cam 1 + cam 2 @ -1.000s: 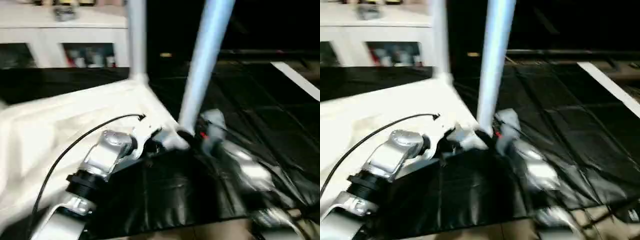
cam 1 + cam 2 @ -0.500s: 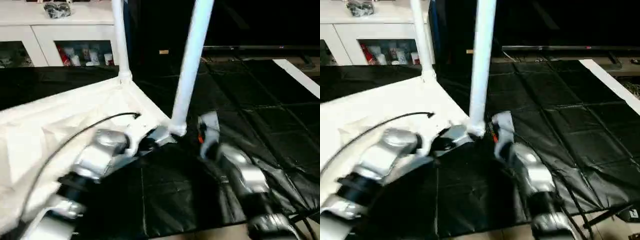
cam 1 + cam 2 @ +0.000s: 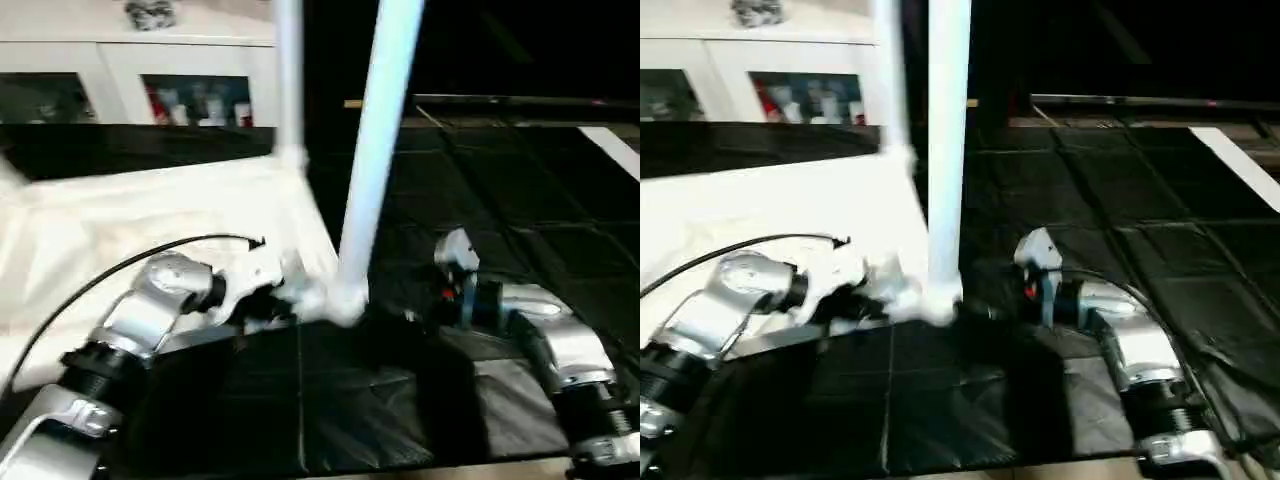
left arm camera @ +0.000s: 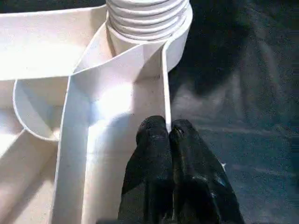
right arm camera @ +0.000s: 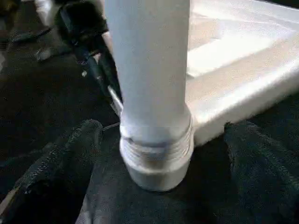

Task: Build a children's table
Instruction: Rotate leg to tighten

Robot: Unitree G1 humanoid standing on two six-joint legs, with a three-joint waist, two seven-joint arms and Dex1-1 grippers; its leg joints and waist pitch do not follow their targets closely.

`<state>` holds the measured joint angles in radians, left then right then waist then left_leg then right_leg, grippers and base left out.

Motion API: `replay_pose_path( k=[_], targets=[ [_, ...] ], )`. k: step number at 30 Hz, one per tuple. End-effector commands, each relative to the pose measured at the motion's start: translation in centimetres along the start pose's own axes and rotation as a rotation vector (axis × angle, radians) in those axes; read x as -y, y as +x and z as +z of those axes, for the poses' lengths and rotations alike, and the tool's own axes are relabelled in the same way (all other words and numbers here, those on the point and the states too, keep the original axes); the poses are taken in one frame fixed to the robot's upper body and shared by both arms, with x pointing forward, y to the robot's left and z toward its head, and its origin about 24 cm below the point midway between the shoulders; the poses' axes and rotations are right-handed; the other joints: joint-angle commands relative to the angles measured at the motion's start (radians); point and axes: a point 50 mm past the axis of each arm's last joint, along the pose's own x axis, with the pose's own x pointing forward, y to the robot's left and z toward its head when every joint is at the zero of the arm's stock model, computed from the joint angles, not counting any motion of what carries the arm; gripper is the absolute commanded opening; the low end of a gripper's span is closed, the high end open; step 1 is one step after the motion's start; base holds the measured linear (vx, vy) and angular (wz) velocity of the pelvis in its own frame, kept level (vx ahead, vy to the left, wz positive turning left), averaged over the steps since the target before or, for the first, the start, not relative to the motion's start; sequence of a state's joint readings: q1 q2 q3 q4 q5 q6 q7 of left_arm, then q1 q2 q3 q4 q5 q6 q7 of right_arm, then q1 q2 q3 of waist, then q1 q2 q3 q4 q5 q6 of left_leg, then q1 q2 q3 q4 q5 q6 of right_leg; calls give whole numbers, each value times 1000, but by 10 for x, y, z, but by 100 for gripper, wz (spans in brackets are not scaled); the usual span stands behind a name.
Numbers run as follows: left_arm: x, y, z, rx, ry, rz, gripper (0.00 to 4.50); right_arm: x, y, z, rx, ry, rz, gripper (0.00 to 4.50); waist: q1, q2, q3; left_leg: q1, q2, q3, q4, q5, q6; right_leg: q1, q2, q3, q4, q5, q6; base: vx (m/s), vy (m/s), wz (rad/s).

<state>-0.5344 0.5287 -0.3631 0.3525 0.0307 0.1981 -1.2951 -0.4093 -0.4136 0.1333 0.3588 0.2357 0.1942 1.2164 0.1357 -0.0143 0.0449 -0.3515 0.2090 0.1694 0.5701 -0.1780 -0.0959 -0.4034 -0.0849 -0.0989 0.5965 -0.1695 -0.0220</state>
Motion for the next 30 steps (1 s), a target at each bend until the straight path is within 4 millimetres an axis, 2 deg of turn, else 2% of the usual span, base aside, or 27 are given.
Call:
replay_pose_path(
  k=[1, 4, 11, 18, 22, 24, 26, 30],
  targets=[
    [3, 5, 7, -30, 104, -106, 0, -3, 6, 7, -42, -83, 87, 444, -3, 3, -61, 7, 25, 4, -59, -210, 46, 54, -61, 53, -66, -237, -192, 0, 0, 0],
    [3, 5, 7, -49, 135, -132, 0, -5, 14, 3, -78, -102, 143, 444, 4, 1, -59, 13, 27, 5, -60, -229, 37, 48, -61, 55, -69, -272, -181, 0, 0, 0],
    [1, 6, 6, -67, 168, -153, 0, -8, 21, 1, -104, -111, 222, 444, 4, -1, -63, 4, 25, 2, -60, -210, 34, 55, -61, 55, -62, -260, -173, 0, 0, 0],
    [-1, 6, 5, -64, 179, -160, 0, -5, 25, 1, -100, -106, 234, 372, 5, -2, -62, 6, 25, 3, -59, -222, 29, 53, -63, 55, -64, -287, -172, 0, 0, 0],
    [-1, 6, 4, -62, 179, -165, 0, -5, 26, 0, -89, -89, 251, 354, 5, -1, -62, 4, 26, 2, -60, -215, 31, 54, -61, 54, -62, -275, -173, 0, 0, 0],
    [-1, 6, 3, -62, 178, -167, 0, -6, 26, -2, -92, -82, 259, 328, 5, -1, -63, 5, 26, 2, -60, -215, 31, 53, -62, 55, -62, -272, -175, 0, 0, 0],
    [-1, 6, 3, -61, 178, -167, 0, -6, 27, -3, -87, -76, 261, 318, 5, -3, -64, 4, 26, 3, -59, -206, 31, 55, -62, 55, -59, -257, -180, 0, 0, 0],
    [-2, 6, 2, -59, 178, -164, 0, -6, 28, -4, -76, -64, 264, 285, 6, -2, -63, 4, 26, 3, -59, -207, 33, 55, -62, 54, -60, -258, -182, 0, 0, 0]
  ],
)
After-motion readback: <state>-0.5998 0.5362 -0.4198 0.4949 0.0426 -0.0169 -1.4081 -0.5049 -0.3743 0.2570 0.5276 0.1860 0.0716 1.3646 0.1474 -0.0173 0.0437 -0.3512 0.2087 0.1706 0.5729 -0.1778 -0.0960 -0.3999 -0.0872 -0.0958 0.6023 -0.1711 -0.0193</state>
